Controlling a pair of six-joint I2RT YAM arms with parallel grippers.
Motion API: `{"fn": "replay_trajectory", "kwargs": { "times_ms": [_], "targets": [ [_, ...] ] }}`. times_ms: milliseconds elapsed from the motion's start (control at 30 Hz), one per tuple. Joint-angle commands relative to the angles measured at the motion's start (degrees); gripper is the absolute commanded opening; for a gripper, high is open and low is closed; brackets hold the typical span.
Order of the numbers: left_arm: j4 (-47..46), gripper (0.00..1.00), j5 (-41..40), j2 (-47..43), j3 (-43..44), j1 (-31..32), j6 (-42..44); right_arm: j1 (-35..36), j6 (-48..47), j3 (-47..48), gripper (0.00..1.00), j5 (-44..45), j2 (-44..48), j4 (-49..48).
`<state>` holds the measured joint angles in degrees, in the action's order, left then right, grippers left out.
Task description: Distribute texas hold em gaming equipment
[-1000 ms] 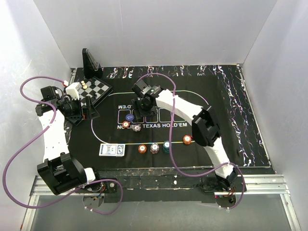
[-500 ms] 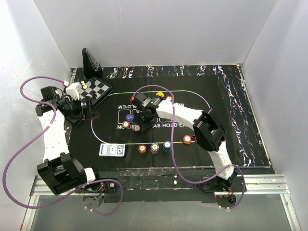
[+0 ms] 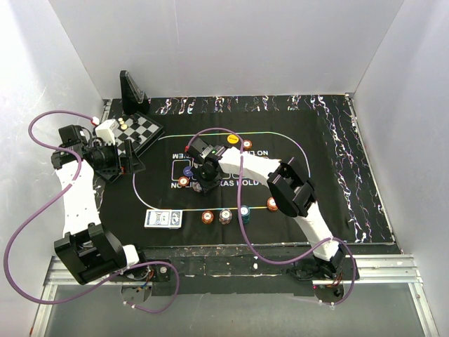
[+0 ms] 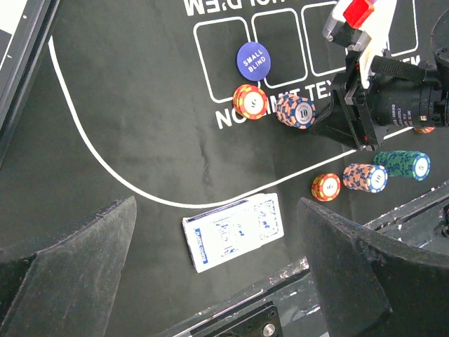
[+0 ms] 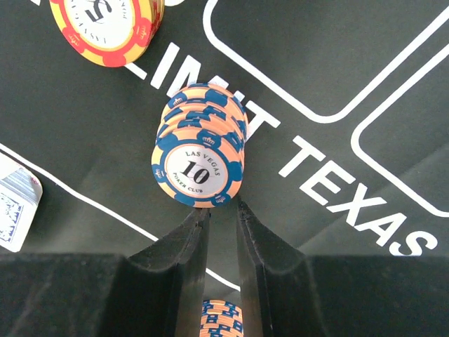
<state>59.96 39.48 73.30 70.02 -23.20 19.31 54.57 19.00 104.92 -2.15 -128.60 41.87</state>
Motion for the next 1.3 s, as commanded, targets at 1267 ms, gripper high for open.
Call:
{"fn": "replay_trajectory", "kwargs": {
  "times_ms": [1267],
  "targets": [
    [-0.11, 1.00, -0.37, -2.81, 1.35, -0.35, 0.73, 1.24, -1.25, -10.87, 0.57, 4.70, 16.43, -5.74]
  ]
}}
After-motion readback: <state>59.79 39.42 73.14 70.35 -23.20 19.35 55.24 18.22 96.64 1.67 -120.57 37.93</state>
